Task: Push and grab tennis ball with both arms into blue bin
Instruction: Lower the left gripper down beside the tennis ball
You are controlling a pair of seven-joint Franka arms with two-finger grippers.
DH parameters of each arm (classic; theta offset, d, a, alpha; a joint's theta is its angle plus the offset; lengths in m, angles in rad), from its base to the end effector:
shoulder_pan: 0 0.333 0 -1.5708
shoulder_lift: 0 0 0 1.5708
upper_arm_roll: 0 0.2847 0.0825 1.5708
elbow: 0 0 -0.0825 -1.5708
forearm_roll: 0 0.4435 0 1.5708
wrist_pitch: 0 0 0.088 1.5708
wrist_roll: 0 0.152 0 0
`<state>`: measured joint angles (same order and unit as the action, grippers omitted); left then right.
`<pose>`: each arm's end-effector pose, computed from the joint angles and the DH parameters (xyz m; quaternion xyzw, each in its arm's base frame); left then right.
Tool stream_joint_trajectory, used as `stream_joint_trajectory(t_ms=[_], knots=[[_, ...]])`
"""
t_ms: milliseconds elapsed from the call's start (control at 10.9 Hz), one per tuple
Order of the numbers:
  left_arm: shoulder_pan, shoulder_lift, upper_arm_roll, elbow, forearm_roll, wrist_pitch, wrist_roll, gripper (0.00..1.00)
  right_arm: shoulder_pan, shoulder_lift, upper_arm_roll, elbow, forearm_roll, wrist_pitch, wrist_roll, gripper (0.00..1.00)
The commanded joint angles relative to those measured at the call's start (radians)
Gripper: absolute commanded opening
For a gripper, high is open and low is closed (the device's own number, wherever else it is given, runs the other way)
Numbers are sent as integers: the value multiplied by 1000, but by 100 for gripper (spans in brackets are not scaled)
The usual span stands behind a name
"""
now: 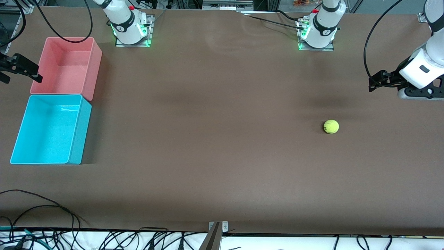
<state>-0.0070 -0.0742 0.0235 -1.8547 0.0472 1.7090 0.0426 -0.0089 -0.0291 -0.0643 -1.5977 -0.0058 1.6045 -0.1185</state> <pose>0.5889 0.0164 0.4536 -0.9990 0.0172 0.0364 0.0213 0.6092 -0.0459 0.5547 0.9996 0.0227 0.0176 0.0037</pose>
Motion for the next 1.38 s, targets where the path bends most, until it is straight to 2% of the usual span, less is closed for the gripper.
stream_joint_trajectory(t_ms=[0,643,919,1011,1194,1286], knots=[[5,-10,-5,-64,-9,82,14,100,-3,5,0,19,15,-17,-7,100],[5,-10,-5,-224,-27,302,13,100,-5,6,-2,19,15,-17,-6,100],[5,-4,-5,-290,-78,389,14,100,-5,6,-2,18,17,-17,2,100],[7,-4,-5,-322,-78,434,17,85,-3,6,0,18,17,-17,3,100],[5,19,-5,-343,-78,446,19,37,-2,6,3,18,15,-12,7,100],[1,28,-5,-353,-76,446,19,17,-2,2,0,18,15,-17,8,100]])
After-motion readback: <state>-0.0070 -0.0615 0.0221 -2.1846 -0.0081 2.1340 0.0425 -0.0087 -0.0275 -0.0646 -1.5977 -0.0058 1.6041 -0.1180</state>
